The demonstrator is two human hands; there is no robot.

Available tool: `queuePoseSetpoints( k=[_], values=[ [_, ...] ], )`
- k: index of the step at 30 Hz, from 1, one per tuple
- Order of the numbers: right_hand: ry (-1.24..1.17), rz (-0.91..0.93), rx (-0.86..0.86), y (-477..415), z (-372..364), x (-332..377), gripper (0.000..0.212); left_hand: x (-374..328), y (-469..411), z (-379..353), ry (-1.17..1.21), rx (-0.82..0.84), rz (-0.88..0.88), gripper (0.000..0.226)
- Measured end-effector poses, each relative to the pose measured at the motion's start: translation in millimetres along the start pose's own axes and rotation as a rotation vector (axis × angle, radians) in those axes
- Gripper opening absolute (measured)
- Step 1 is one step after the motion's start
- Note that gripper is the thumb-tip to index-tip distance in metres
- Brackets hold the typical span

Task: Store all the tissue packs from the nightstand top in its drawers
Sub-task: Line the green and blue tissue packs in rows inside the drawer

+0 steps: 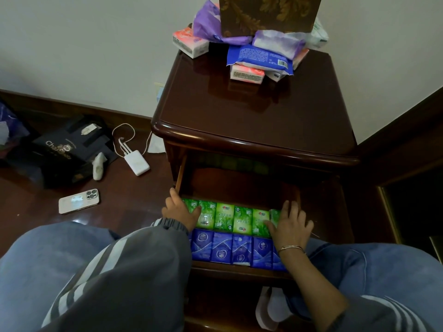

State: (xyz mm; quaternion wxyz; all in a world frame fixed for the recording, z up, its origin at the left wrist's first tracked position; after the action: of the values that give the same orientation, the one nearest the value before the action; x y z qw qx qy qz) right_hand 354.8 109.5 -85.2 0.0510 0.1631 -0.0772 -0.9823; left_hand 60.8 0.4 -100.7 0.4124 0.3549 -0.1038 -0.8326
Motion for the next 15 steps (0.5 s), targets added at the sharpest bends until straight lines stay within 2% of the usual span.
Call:
queuePoseSetpoints(
  k=[3, 5, 8, 10, 12, 15],
  values=[
    [-0.070, 0.101, -0.031, 0, 0, 4, 0.054, -1, 0, 0, -0.004, -0.010, 0.001, 0.095],
    [-0.102, 0.200, 0.024, -1, -7, 15, 0.047, -1, 0, 0, -0.013, -0.013, 0.005, 0.096],
    [-0.150, 0.308, 0.239, 6, -30, 36, 0.051, -1, -1, -1, -0.020, -0.010, 0.005, 0.098],
    [-0.259, 0.281, 0.376, 12, -39, 40, 0.060, -1, -1, -2, -0.026, -0.004, 0.005, 0.099],
    [-0.375, 0.234, 0.451, 12, -39, 38, 0.066, -1, -1, -2, -0.033, 0.000, 0.008, 0.099],
    [-0.381, 0.232, 0.534, 8, -39, 34, 0.068, 0, -1, -2, -0.039, 0.001, 0.024, 0.099]
  ],
)
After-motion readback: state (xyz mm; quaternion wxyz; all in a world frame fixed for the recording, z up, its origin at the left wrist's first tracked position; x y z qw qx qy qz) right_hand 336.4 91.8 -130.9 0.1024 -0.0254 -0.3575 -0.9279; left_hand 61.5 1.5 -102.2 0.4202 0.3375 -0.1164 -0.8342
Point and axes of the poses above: each hand's wrist, its own y-axis away from the middle knuckle, its own z-axis out of the back of the hand, x = y × z, the point moved 9 cm from there along -y, towards the middle knuckle, and after that the axes turned 4 degrees about y, right-handed, at the moved point
